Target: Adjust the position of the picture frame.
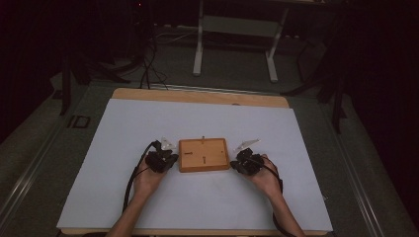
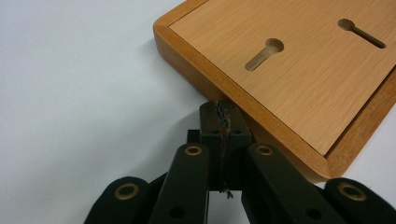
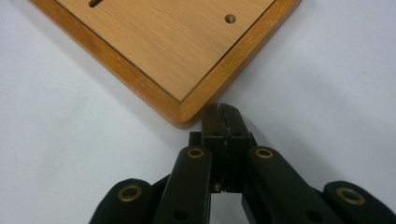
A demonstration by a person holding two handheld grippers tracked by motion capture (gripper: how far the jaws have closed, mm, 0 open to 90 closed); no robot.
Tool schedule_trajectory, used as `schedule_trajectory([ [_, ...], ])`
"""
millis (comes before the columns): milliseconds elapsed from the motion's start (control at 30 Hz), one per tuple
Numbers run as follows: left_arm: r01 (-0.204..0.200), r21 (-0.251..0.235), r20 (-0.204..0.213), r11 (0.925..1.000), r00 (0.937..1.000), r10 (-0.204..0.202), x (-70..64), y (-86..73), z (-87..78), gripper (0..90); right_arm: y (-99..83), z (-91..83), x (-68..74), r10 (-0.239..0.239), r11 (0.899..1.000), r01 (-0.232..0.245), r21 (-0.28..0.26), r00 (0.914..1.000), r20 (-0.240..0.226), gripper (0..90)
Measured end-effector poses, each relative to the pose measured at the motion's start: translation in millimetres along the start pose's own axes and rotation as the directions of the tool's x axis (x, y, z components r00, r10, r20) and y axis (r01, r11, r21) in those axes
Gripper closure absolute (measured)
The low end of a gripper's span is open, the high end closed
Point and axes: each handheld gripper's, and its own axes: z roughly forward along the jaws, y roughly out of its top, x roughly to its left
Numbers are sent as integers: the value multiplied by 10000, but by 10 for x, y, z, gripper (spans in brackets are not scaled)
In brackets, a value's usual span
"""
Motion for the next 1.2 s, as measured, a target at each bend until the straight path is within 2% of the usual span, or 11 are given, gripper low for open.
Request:
schedule_trajectory([
  [133, 124, -62, -29, 9999, 9999, -124, 21, -3, 6, 899, -30, -13, 23, -52, 10000, 50, -66, 9997, -234, 900],
  [367, 128, -177, -32, 9998, 9999, -129, 80, 1, 25, 899, -35, -11, 67, -481, 9988, 477, -118, 9980, -399, 900],
  [567, 112, -278, -57, 9996, 9999, -114, 133, 14, 52, 899, -47, -6, 111, -987, 9949, 972, -260, 9930, -642, 900],
  [733, 58, -267, -144, 9996, 9999, -62, 129, 25, 60, 900, -52, -9, 130, -1204, 9926, 1185, -283, 9895, -796, 900],
  [833, -2, -210, -270, 9998, 9996, -3, 109, 29, 57, 900, -55, -11, 121, -1173, 9930, 1154, -266, 9892, -880, 900],
  [933, -77, -101, -365, 9999, 9993, 73, 80, 26, 39, 900, -49, -6, 108, -914, 9957, 895, -247, 9919, -888, 900],
  [1200, -93, 136, -197, 9999, 9998, 95, -6, -51, -63, 900, -3, 28, 72, -557, 9981, 544, -292, 9975, -446, 900],
])
